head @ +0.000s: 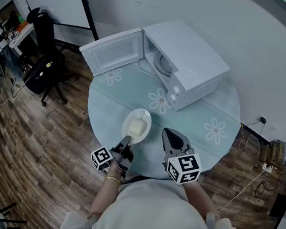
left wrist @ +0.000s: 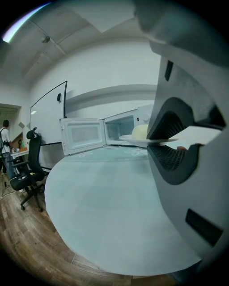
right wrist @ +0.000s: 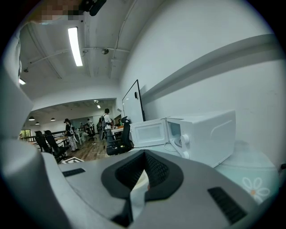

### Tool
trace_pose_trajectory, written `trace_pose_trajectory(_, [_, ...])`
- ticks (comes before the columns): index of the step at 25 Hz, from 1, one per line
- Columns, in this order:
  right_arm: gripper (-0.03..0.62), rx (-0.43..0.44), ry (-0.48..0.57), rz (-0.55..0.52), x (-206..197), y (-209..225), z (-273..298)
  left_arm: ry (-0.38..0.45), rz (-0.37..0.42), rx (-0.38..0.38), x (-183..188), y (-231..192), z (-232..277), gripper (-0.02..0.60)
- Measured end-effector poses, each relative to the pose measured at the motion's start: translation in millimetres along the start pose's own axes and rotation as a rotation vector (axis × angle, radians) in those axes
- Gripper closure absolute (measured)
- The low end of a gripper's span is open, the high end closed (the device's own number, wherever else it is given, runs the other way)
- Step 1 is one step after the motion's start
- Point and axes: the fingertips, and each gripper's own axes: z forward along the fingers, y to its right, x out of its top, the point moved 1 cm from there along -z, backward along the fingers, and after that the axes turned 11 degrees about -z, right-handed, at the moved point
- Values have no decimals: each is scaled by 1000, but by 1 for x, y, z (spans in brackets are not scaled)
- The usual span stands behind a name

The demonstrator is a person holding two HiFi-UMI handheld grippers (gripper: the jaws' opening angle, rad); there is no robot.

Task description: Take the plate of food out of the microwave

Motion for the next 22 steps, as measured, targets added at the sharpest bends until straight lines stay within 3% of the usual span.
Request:
trace_pose_trajectory(19, [588, -7, -9, -10, -2, 4, -3, 6, -18, -26, 2, 5, 0, 538])
trace_pose_trajectory(22, [588, -6, -7, -10, -2, 3, -1, 16, -6, 2, 6, 0, -2, 537])
